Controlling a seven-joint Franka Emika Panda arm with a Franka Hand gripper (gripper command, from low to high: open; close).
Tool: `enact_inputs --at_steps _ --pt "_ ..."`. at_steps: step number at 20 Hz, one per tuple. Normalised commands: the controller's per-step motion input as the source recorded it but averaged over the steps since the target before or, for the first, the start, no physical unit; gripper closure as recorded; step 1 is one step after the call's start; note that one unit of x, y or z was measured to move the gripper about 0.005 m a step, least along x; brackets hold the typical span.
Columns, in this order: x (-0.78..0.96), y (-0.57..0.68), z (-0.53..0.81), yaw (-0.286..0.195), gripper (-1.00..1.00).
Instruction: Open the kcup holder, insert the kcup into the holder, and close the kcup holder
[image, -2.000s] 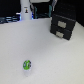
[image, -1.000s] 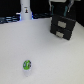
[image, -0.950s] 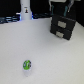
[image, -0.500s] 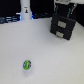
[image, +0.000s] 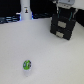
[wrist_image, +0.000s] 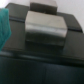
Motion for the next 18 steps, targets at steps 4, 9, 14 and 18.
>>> enact_inputs --at_steps 4,9,14,18 --pt "-0.17 0.06 -0.38 -0.16 -1.0" --pt "-0.26 -0.03 -0.35 -0.023 -1.0" --pt "-0.3 -0.11 -0.31 0.093 -1.0" --pt "-0.3 -0.04 -0.25 0.078 -1.0"
